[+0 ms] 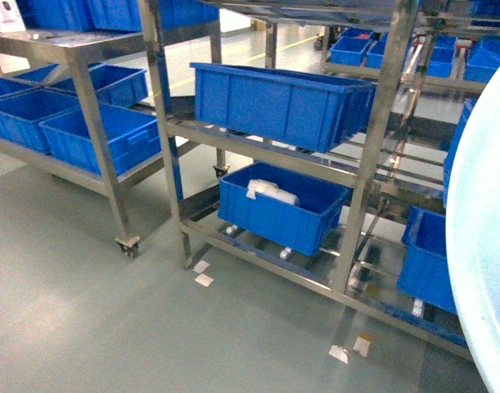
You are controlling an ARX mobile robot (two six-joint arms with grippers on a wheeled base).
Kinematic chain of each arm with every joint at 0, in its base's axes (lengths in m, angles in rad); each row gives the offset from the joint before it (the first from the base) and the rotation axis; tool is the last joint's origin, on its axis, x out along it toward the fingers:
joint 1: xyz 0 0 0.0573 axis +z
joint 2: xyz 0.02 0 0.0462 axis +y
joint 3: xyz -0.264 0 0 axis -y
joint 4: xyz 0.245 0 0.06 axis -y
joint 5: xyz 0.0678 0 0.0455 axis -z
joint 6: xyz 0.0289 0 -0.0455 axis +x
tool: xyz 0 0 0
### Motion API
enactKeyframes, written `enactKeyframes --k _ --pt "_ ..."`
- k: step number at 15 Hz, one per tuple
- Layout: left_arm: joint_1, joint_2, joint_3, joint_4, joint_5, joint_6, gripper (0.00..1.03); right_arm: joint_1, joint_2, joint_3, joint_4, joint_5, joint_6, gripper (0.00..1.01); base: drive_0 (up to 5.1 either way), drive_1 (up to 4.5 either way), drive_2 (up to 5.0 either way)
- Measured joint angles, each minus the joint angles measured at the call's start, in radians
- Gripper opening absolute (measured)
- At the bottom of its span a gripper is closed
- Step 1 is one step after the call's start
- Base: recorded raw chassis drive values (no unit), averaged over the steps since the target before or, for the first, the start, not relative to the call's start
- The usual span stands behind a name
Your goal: Place blue tray on left shelf second layer neatly
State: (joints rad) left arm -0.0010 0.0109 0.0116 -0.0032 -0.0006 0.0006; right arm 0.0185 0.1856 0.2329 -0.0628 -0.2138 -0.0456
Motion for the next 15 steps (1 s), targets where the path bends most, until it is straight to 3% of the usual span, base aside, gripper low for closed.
enactKeyframes --k 4,15 --pt "0.000 0.000 0.000 0.000 -0.002 0.000 0.98 0.000 0.000 0.000 0.002 0.000 0.000 0.02 -1.8 2.49 -6.1" --pt "0.000 0.000 0.000 0.000 0.000 0.000 0.98 0.000 -0.003 0.000 0.000 0.000 0.000 0.02 -1.5 -1.14 -1.9"
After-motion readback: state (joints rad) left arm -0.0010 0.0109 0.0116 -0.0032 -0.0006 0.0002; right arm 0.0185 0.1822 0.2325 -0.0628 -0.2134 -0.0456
